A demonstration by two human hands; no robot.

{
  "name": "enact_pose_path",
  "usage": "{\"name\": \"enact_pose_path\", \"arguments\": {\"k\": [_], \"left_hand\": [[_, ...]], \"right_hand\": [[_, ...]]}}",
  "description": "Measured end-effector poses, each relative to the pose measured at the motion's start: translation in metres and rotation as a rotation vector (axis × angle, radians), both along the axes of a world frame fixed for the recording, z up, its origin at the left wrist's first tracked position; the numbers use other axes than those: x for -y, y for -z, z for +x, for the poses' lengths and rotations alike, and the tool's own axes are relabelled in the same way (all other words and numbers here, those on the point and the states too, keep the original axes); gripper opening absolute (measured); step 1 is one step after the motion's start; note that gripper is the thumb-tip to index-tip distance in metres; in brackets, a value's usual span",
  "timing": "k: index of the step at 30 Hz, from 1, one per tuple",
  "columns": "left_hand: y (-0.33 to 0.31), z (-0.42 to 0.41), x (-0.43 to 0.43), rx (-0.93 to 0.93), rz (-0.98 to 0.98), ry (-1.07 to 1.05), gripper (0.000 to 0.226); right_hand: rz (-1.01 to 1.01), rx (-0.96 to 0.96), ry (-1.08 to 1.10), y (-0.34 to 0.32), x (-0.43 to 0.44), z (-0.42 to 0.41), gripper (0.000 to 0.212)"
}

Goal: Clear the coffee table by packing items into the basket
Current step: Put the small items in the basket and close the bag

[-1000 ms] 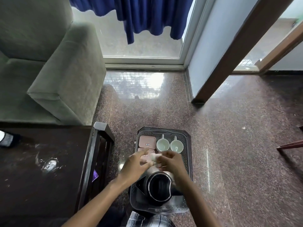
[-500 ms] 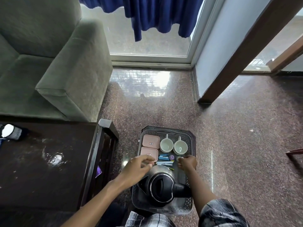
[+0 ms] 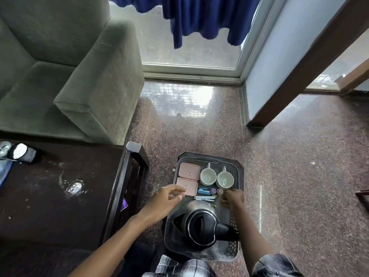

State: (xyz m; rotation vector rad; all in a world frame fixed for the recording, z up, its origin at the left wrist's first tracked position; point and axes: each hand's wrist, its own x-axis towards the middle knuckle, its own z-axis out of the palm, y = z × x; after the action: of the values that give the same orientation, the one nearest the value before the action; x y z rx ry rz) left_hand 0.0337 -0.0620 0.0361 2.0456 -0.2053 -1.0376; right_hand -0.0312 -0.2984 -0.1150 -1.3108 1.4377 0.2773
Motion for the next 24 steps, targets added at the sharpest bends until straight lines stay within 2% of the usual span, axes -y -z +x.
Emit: {"name": "enact_pose_path", "arguments": {"k": [5,12,17,24], "left_hand": [[-0.004,0.005,-0.009,-0.011,-0.043,-0.052,0.023],[-0.025,0.003,-0.067,-0.004,-0.141,-0.215,0.017],[-0.029,-0.008,-0.155,0.014,-0.165,-0.363,0.017],[-0.026,-0.041,-0.319,0.055,-0.205,-0.616,0.02]], "right_hand": [[-0.041,0.2,-0.085,-0.07,-0.022,0.007,0.021],[0.056,0.438,-0.312,-0.139,-0.115,0.036,0.023],[0.095,0.484,-0.522,-0.159,-0.22,0.051,0.013],[0.169,0.455,-0.816,-0.175,-0.404,0.044,0.022]]}}
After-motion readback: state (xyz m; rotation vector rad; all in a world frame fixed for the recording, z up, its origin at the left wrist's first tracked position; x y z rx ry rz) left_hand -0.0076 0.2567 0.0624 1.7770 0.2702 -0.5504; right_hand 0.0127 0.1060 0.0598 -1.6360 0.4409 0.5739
